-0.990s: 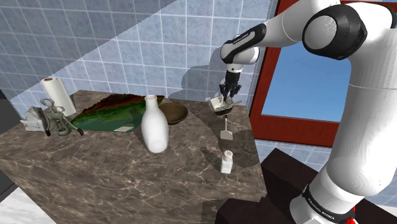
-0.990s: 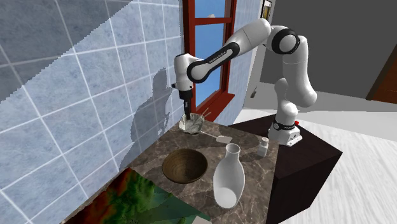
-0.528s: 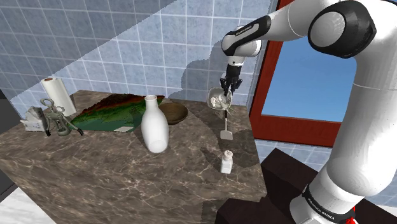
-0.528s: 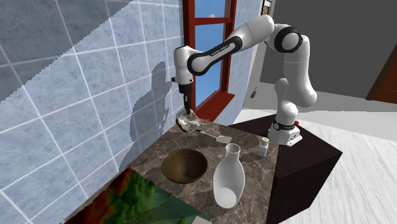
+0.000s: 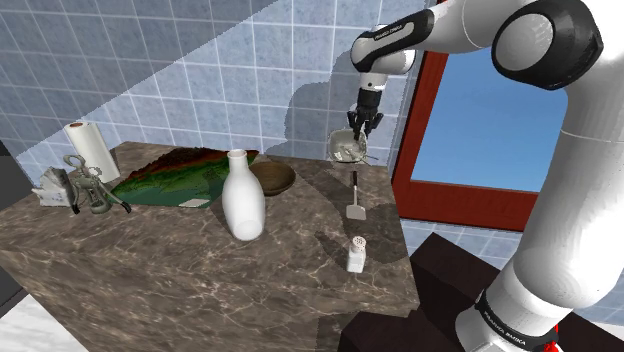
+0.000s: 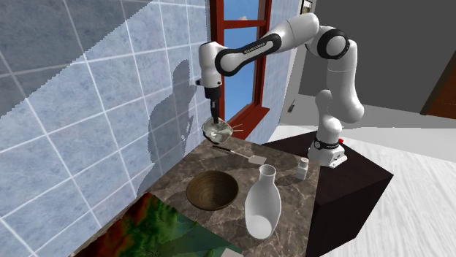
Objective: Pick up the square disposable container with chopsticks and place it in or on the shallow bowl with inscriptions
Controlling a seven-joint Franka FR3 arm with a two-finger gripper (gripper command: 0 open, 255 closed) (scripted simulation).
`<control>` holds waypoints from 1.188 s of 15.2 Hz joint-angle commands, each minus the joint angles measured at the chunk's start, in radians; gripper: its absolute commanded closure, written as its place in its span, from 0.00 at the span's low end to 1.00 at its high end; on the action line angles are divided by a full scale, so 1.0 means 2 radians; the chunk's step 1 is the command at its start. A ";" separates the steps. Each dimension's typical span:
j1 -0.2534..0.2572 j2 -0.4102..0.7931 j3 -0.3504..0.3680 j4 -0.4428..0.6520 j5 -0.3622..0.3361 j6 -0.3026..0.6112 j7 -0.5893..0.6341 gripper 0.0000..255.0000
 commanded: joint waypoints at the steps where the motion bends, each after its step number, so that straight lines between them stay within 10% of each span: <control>1: 0.000 -0.002 -0.001 0.012 -0.001 -0.014 0.002 1.00; 18: 0.065 0.043 0.043 0.116 0.002 -0.057 0.120 1.00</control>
